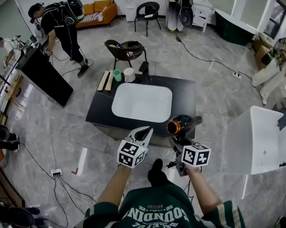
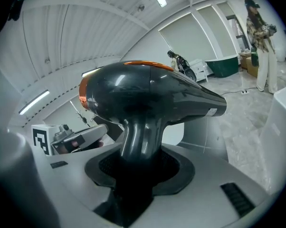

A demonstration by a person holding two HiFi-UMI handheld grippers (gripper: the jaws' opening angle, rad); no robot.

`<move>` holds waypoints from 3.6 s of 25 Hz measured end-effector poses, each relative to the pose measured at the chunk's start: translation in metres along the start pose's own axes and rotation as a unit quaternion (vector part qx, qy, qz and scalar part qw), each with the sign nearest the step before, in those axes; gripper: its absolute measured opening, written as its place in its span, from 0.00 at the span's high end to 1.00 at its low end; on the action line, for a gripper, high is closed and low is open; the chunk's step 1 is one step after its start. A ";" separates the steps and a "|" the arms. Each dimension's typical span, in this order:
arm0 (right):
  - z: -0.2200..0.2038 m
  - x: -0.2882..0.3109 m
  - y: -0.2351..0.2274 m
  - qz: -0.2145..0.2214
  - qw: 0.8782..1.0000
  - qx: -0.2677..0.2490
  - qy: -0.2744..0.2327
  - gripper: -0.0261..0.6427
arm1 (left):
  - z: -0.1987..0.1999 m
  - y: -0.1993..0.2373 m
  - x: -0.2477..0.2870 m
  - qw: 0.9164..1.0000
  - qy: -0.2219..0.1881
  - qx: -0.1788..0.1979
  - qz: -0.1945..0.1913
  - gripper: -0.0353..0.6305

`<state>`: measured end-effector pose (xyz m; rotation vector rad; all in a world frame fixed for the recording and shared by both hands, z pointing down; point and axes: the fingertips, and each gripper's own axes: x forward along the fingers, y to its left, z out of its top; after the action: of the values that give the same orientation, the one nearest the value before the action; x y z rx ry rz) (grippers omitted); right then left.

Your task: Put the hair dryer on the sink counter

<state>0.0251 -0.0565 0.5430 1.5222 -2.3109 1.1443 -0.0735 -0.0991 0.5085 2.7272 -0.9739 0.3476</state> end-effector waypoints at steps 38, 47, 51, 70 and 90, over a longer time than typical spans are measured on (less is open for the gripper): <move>0.123 0.075 -0.051 -0.037 0.998 0.051 -0.031 0.69 | 0.073 0.098 0.157 0.995 0.010 0.029 -0.096 0.93; 0.131 0.089 -0.045 -0.051 0.996 0.058 -0.035 0.69 | 0.078 0.115 0.162 0.993 0.011 0.027 -0.111 0.93; 0.134 0.095 -0.047 -0.055 0.996 0.058 -0.035 0.69 | 0.077 0.120 0.166 0.993 0.011 0.028 -0.115 0.93; 0.180 0.126 -0.061 -0.109 0.992 0.046 -0.050 0.69 | 0.083 0.161 0.182 0.988 0.009 0.031 -0.152 0.93; 0.220 0.196 -0.121 -0.143 0.989 0.025 -0.038 0.69 | 0.079 0.205 0.231 0.987 0.023 0.025 -0.158 0.93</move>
<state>0.0932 -0.3676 0.5494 1.8717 -2.0317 1.0928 -0.0203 -0.4129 0.5288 2.8424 -0.5150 0.3762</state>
